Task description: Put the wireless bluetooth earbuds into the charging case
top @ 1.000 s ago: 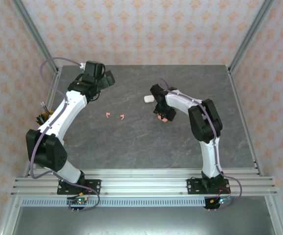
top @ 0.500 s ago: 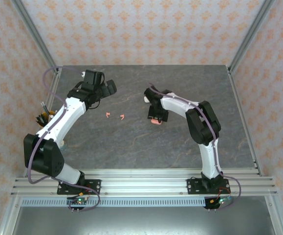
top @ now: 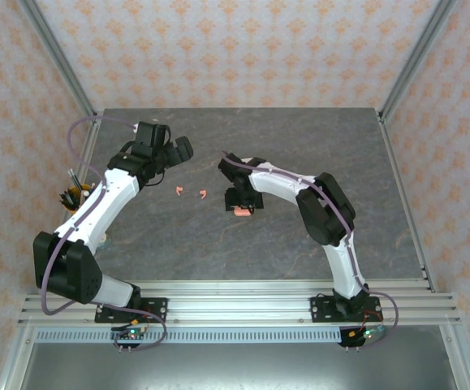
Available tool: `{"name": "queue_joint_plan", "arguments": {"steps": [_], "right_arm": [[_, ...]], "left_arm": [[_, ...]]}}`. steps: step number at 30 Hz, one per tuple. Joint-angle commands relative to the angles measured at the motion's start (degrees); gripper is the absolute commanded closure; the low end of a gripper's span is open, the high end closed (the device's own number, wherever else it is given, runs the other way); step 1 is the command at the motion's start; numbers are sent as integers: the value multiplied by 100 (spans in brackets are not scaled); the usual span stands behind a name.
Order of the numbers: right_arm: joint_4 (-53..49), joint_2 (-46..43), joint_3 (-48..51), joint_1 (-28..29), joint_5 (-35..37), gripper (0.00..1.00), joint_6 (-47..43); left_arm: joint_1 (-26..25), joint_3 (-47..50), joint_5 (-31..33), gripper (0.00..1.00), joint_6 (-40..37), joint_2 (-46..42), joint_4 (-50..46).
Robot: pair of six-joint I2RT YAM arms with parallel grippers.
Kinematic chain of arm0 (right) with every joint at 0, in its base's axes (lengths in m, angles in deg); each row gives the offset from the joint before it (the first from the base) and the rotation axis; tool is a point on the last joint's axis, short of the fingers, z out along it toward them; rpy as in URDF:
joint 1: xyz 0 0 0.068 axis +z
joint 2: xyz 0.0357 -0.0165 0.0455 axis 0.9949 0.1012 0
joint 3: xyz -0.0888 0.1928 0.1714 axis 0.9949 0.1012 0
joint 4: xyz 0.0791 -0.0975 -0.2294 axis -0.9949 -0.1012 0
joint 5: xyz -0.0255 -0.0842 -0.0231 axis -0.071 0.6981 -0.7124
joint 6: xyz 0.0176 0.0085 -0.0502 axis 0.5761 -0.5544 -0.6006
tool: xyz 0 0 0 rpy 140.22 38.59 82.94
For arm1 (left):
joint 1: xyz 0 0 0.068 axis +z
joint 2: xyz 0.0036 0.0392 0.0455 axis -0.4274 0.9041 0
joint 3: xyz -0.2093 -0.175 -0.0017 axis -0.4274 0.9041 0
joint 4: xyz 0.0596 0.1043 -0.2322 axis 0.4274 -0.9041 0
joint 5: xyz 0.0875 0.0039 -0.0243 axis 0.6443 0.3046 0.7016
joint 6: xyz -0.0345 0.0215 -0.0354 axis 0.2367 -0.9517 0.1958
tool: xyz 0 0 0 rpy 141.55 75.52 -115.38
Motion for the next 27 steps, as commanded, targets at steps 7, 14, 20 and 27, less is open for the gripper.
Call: {"name": "queue_joint_plan", "arguments": {"steps": [7,14,20,27], "right_arm": [[-950,299,-317,169,52,29,203],[-1089,425,-410,236,232,30,416],[-1181,578,-554,236,560,30,812],[-1140,653,-616,236,777,30,1658]], "left_arm": [[25,78,-34,0,101,-87,127],[21,129,-60,0,97,-59,171],[26,148,-53,0,79,-50,194],[28,190,-69,0,88,-39,215]]}}
